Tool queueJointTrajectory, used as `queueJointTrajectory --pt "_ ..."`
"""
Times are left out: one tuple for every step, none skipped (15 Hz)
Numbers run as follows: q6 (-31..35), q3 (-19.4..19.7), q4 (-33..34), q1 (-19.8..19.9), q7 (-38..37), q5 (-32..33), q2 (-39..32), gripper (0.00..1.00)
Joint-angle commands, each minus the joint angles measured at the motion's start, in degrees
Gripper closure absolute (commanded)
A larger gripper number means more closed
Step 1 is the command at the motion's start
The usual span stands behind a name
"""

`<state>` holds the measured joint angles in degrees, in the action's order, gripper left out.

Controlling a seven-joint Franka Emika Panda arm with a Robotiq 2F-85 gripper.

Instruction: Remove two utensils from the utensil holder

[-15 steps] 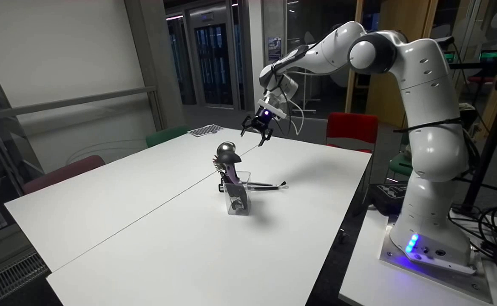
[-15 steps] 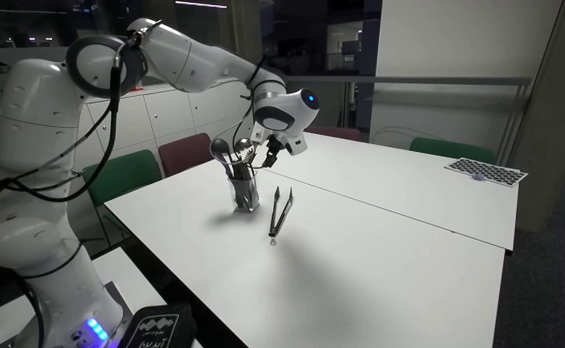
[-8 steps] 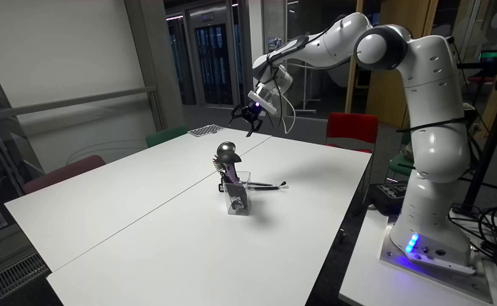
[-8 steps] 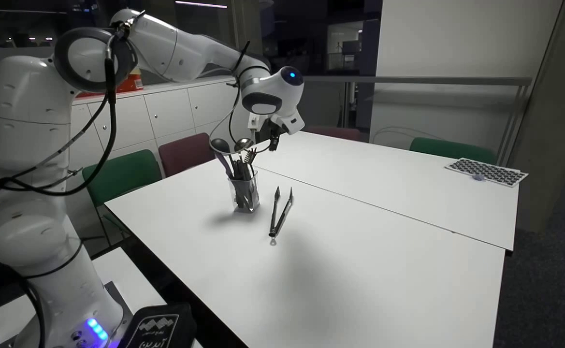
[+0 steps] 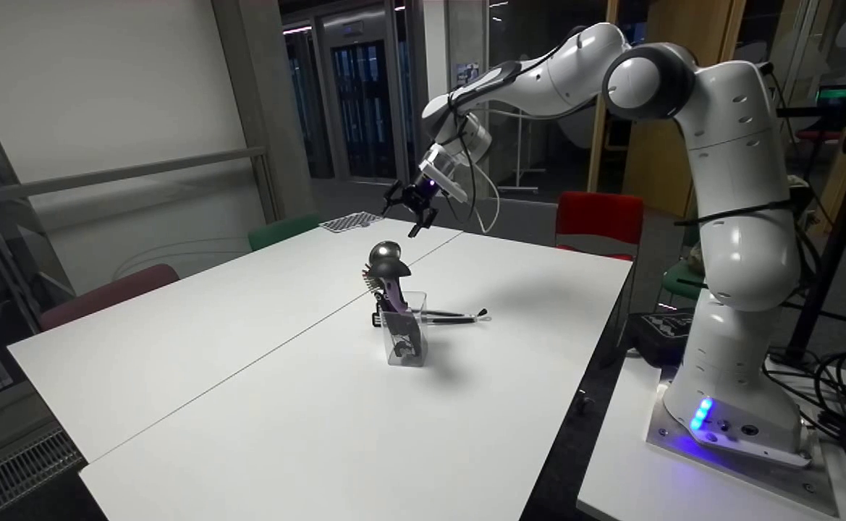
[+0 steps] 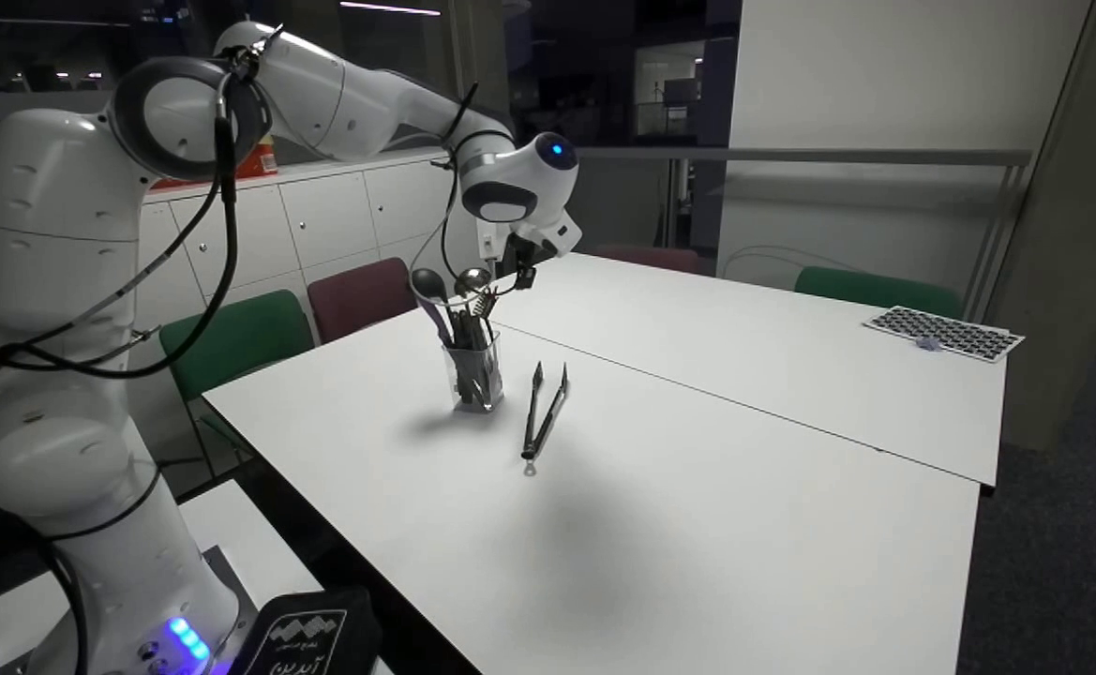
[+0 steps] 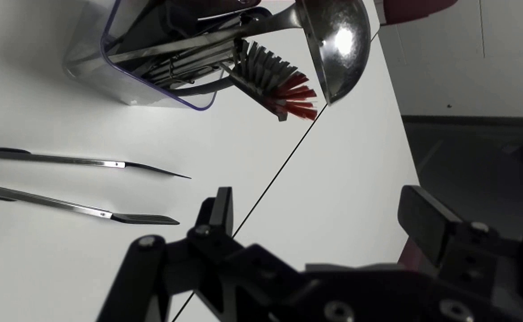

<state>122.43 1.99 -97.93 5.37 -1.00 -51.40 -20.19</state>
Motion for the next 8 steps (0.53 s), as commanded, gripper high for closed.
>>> queueJointTrajectory --pt "-1.9 -2.1 1.1 1.3 9.1 -3.1 -0.5 0.00" --pt "-3.1 -2.4 1.3 1.5 10.3 -3.9 -0.7 0.00" --pt "-5.3 -2.7 1.6 1.9 11.7 -5.2 -0.7 0.00" --pt "-7.7 -2.7 1.8 2.2 12.4 -6.1 -0.8 0.00" --pt "-11.2 -2.4 2.1 2.5 11.7 -6.4 -1.1 0.00" --pt "-6.5 -1.4 0.4 0.3 9.8 -4.2 -0.3 0.00" --pt "-7.3 -1.3 0.4 0.4 9.8 -4.2 -0.3 0.00" --pt "-7.2 -1.3 0.4 0.4 9.8 -4.2 -0.3 0.00"
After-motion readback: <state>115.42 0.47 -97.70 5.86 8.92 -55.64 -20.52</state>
